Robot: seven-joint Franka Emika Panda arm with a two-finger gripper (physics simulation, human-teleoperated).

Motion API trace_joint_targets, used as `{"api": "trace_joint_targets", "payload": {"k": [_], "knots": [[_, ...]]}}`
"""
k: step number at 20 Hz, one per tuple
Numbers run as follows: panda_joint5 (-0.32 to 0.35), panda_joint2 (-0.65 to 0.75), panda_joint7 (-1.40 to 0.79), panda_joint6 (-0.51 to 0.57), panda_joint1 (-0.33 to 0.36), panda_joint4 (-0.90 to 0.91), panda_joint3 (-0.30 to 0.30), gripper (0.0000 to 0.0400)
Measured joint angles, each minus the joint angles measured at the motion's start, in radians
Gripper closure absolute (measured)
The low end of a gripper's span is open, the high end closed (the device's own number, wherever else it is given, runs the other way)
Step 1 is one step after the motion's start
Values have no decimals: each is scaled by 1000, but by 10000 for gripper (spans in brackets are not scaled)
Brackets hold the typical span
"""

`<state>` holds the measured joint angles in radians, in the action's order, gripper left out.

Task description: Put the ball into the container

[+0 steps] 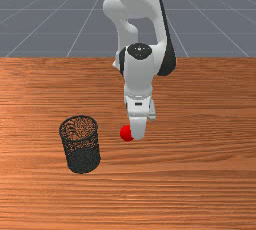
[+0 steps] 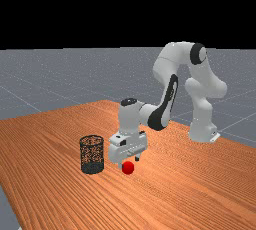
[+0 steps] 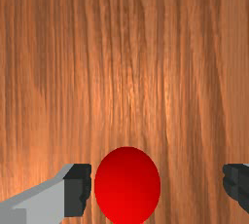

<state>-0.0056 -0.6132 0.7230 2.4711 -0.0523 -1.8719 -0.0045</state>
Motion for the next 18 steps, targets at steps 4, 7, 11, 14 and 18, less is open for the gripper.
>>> {"api": "trace_joint_targets", "payload": {"k": [4,7,11,14,18], "knots": [[10,19,62,8,37,-15,5,0],[-12,30,54,-6,41,-21,-20,0],[8,-33,75,6,56,13,-5,0],[23,-41,84,39,64,-2,9,0],[10,-41,59,16,43,3,1,0]]}}
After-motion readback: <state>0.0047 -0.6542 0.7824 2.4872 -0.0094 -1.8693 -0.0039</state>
